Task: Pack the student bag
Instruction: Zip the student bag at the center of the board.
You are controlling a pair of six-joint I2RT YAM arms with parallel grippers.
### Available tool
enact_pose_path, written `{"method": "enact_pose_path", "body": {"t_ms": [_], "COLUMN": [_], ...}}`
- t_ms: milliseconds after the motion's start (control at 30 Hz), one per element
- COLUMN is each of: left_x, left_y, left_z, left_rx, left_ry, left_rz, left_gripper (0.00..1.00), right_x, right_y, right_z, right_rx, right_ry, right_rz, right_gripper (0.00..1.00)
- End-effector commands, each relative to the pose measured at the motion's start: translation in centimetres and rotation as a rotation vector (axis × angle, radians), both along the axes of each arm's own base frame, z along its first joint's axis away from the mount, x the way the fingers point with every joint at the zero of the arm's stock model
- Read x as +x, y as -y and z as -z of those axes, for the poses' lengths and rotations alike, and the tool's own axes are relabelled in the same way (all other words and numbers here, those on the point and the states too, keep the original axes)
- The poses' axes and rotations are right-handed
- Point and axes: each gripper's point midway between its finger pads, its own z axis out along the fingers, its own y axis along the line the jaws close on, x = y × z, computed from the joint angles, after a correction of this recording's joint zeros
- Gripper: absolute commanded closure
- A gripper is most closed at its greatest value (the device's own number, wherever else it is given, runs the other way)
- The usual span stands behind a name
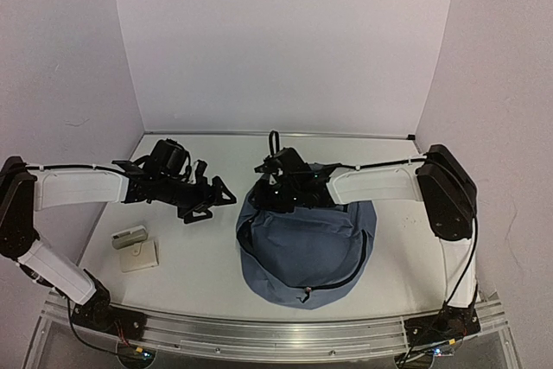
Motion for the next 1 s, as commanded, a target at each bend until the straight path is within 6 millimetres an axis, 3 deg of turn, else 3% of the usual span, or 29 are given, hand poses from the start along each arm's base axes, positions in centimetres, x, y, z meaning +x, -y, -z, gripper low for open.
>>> {"method": "enact_pose_path", "body": {"t_ms": [0,167,467,667,700,767,833,967], "left_x": [0.7,0.7,0.7,0.7,0.7,0.9,1.2,2.3], "left_y": [0.5,0.4,0.3,0.3,0.2,0.2,0.4,0.8], "left_z": [-1.1,-1.0,-1.0,-1.4,-1.4,-1.4,-1.4,-1.4], "left_rx": [-0.021,-0.010,-0.005,-0.005,-0.003,0.003,0.009,0.013], "left_ry": [0.030,0.031,0.034,0.041,0.043,0.048,0.052,0.066], "left_rz": [0.005,0.005,0.006,0.006,0.006,0.007,0.009,0.008], "left_gripper": [0.07,0.07,0.07,0.07,0.07,0.07,0.06,0.06], "right_x": [-0.3,-1.3,-2.8,-4.1,-4.4,-4.8,-5.2,-6.9], "right_y": [0.4,1.0,2.3,2.0,1.9,1.3,0.4,-2.0], "right_z": [2.5,4.1,5.1,7.0,7.1,6.7,5.6,1.4], "right_rx": [-0.139,-0.188,-0.264,-0.287,-0.282,-0.254,-0.200,-0.034], "right_ry": [0.002,-0.018,-0.006,-0.049,-0.057,-0.070,-0.074,-0.082], "right_rz": [0.049,0.071,0.133,0.114,0.109,0.090,0.062,-0.021], "right_gripper": [0.61,0.68,0.70,0.82,0.88,0.98,1.00,1.00]}}
